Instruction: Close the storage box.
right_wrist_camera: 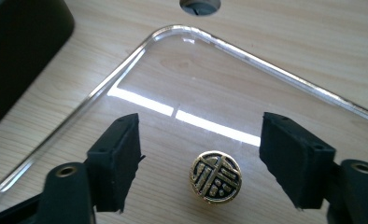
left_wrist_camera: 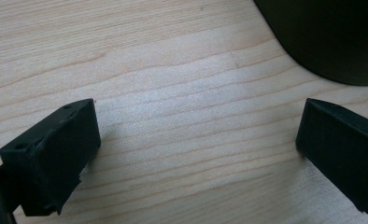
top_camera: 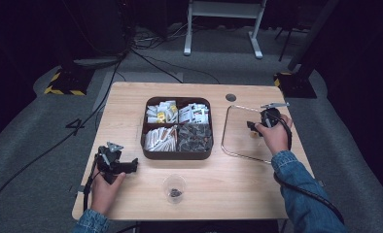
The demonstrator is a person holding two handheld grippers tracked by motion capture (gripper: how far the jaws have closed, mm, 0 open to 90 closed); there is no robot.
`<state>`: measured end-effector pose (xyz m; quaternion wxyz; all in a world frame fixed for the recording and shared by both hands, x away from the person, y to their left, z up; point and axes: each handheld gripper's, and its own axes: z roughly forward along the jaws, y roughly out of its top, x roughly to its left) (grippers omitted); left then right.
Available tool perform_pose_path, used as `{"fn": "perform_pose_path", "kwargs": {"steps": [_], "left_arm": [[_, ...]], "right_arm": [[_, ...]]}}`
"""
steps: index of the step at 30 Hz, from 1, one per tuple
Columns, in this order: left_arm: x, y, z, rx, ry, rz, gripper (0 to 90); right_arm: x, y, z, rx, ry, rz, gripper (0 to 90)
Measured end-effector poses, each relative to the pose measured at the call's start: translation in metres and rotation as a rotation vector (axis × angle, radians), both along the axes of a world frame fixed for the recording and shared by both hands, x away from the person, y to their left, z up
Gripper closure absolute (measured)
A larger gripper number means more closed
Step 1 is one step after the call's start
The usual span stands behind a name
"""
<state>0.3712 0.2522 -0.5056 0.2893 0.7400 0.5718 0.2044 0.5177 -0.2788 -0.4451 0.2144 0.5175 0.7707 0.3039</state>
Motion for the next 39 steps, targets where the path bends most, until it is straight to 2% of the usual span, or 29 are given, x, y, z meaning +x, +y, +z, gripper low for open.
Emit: {"fn": "perform_pose_path", "kwargs": {"steps": [9, 18, 26, 29, 33, 39], "left_arm": [[0.0, 0.0, 0.0, 0.001, -0.001, 0.0, 0.2], [0.0, 0.0, 0.0, 0.001, 0.0, 0.0, 0.2], [0.0, 0.0, 0.0, 0.001, -0.001, 0.0, 0.2], [0.0, 0.0, 0.0, 0.001, -0.001, 0.0, 0.2], [0.0, 0.0, 0.0, 0.001, -0.001, 0.0, 0.2], [0.0, 0.0, 0.0, 0.001, -0.001, 0.0, 0.2]], "right_arm": [[0.004, -0.004, -0.025, 0.029, 0.067, -0.056, 31.0], [0.004, -0.008, -0.035, 0.019, 0.1, -0.079, 42.5], [0.004, -0.006, -0.034, -0.002, 0.107, -0.094, 52.4], [0.003, -0.006, -0.034, -0.008, 0.102, -0.081, 57.8], [0.003, -0.003, -0.033, -0.04, 0.102, -0.067, 58.2], [0.004, -0.003, -0.032, -0.039, 0.111, -0.063, 58.6]]}}
